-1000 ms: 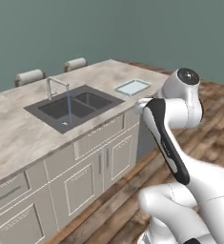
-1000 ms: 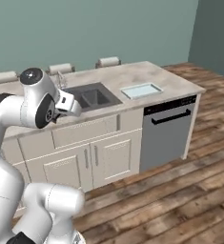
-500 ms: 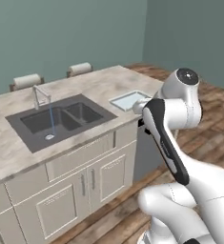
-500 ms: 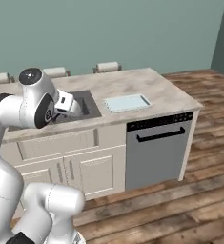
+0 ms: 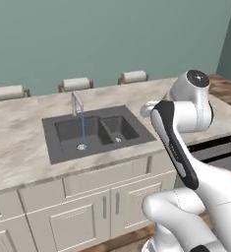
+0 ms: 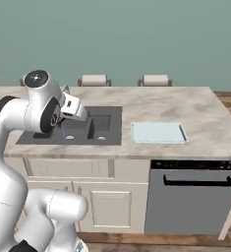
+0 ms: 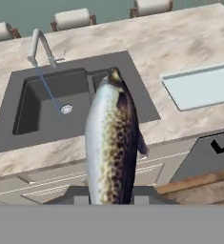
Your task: Take the fish out of the fridge, briefly rinse it in the sink, and place it on the tray next to the sink.
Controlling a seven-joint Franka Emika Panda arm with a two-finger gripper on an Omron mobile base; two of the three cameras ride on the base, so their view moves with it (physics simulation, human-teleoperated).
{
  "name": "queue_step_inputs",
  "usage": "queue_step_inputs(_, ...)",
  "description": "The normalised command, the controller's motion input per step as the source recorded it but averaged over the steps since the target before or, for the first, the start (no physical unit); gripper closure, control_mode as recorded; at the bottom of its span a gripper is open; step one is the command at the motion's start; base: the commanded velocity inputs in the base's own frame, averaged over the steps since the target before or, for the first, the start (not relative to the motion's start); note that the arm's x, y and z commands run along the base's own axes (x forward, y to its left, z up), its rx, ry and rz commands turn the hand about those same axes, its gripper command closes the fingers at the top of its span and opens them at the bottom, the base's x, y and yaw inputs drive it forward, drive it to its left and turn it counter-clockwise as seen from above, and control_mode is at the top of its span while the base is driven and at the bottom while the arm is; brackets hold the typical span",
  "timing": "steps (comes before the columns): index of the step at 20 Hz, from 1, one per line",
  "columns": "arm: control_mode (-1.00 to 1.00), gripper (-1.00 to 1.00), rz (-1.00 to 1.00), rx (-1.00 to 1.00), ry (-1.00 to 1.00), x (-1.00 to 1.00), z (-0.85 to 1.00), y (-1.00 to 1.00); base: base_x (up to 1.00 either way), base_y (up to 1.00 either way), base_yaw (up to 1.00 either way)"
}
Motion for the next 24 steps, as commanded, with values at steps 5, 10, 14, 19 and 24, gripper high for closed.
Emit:
queue_step_inputs(5,1.0,1.0,0.0,0.0,0.0,0.0,0.0,0.0,0.45,-0.1,0.58)
queue_step_inputs(10,1.0,1.0,0.0,0.0,0.0,0.0,0.0,0.0,0.25,0.0,0.5)
queue_step_inputs(14,1.0,1.0,0.0,0.0,0.0,0.0,0.0,0.0,0.14,0.0,0.01)
queue_step_inputs(19,1.0,1.0,0.0,0.0,0.0,0.0,0.0,0.0,0.36,0.21,-0.14)
queue_step_inputs(24,1.0,1.0,0.0,0.0,0.0,0.0,0.0,0.0,0.35,0.19,-0.45)
